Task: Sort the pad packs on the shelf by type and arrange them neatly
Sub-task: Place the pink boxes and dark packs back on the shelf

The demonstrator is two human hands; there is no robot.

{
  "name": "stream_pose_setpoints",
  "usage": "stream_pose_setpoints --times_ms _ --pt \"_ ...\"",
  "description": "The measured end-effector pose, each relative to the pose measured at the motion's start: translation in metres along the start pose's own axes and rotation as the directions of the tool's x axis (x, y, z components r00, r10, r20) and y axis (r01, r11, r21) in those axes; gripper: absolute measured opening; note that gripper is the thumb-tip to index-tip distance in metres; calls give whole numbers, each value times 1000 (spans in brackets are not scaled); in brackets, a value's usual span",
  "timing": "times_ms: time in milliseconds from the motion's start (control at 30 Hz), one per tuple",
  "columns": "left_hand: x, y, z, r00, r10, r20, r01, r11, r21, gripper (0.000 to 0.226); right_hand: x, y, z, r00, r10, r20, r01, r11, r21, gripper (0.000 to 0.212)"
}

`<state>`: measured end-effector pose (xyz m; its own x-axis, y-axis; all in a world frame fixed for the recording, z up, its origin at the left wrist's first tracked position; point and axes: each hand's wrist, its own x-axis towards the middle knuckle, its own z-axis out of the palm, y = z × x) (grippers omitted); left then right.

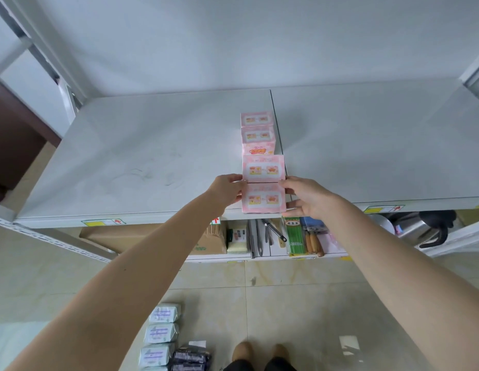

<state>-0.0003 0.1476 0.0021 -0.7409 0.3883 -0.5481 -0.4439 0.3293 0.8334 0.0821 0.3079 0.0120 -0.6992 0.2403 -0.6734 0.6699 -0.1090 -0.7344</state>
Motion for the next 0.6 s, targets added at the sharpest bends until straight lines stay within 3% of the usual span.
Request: stream_pose_setpoints --times_ms 233,433,533,600 --pt "19 -2 4 997 -73 -18 73 997 18 32 18 -3 -4 999 40 33 -39 999 -24 25" --pt "30 -6 7 997 -45 -63 49 997 59 22 30 -4 -2 999 10 40 -10 1000 4 22" --pt "32 -12 5 997 27 -70 -11 978 208 45 35 1 -3 998 -17 67 16 1000 16 25" --pt "29 -16 2 992 129 -3 -120 932 341 79 38 9 -8 994 -99 52 103 992 -67 53"
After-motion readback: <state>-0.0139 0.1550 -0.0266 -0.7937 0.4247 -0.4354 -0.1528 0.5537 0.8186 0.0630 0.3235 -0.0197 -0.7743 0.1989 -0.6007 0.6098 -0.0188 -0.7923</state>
